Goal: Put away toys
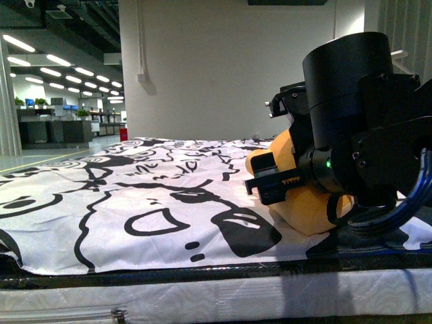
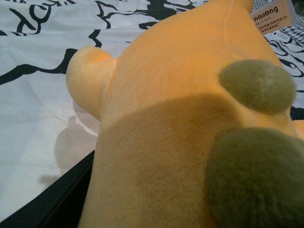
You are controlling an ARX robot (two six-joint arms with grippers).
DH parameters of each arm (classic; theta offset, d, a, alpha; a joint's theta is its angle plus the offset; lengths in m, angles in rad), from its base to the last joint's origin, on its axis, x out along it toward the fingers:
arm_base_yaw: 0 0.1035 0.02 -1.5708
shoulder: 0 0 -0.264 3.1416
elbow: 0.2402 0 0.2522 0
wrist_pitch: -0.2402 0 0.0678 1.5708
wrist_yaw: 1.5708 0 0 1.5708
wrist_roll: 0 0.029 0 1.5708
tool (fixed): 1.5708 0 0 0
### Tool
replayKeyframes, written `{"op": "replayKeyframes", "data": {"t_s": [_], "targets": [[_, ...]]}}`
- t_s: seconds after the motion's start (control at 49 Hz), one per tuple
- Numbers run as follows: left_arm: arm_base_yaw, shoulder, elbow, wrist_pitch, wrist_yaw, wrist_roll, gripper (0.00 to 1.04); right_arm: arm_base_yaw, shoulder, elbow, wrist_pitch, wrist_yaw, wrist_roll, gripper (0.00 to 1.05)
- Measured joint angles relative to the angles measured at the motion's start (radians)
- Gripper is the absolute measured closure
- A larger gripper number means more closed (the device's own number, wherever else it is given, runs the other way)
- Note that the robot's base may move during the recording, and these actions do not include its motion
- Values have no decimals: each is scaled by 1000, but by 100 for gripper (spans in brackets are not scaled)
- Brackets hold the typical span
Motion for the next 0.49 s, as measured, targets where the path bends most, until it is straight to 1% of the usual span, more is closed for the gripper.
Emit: {"op": "replayKeyframes", "data": {"t_s": [0.143,0.225,0.266,0.388,0.429,0.49], "targets": [[0,0,0,0,0,0,6,0,-19,-2,-9,-18,21,42],[0,0,0,0,0,0,6,0,-33,-2,-18,-34,29,50],[0,0,0,0,0,0,6,0,-46,-2,-24,-47,32,56],[0,0,0,0,0,0,6,-3,-116,-2,-53,-118,53,77],[0,0,0,0,0,0,6,-7,-144,-2,-63,-149,65,83],[0,0,0,0,0,0,6,-13,-172,-2,-69,-176,76,87]]}}
